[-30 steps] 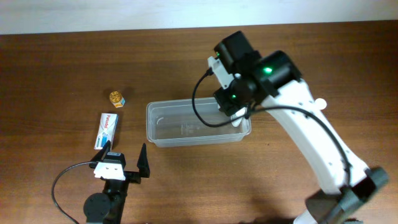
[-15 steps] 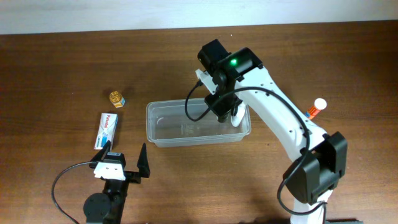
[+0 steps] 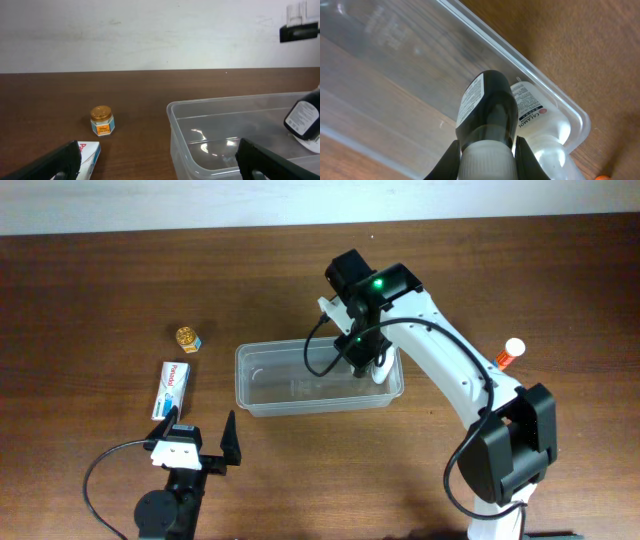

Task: Pack container
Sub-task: 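Carry the dark bottle into the container beside the pump bottle, then release the dark bottle and raise the right gripper, then move the right gripper to the orange tube and grasp it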

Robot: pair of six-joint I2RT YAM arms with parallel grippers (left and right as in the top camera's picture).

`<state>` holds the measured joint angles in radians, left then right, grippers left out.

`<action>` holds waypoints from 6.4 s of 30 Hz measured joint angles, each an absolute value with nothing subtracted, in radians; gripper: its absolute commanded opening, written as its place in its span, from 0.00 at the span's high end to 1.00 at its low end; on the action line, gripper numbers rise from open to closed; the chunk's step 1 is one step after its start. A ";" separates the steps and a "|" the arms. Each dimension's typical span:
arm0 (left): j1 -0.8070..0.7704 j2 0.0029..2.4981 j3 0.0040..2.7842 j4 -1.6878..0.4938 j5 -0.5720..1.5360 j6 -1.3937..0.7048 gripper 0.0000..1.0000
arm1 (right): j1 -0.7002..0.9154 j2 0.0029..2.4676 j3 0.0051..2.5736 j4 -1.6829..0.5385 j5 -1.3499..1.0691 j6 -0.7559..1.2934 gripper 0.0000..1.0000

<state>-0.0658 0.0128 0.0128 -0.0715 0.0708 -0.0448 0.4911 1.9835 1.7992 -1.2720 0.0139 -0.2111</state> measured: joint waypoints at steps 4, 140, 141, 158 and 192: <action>-0.066 0.013 0.013 -0.072 0.071 -0.045 0.00 | 0.475 1.984 1.768 -1.247 0.010 -0.213 0.83; -0.066 0.013 0.013 -0.072 0.071 -0.045 0.00 | 0.008 1.963 2.490 -1.692 0.133 0.253 0.37; -0.066 0.013 0.013 -0.072 0.071 -0.045 0.01 | -0.031 1.962 2.470 -1.692 0.123 0.259 0.37; -0.066 0.013 0.013 -0.072 0.071 -0.045 0.01 | -0.293 1.961 2.128 -1.665 0.001 0.200 0.36; -0.066 0.013 0.013 -0.072 0.071 -0.045 0.01 | -0.274 2.022 1.762 -1.367 -0.073 0.117 0.43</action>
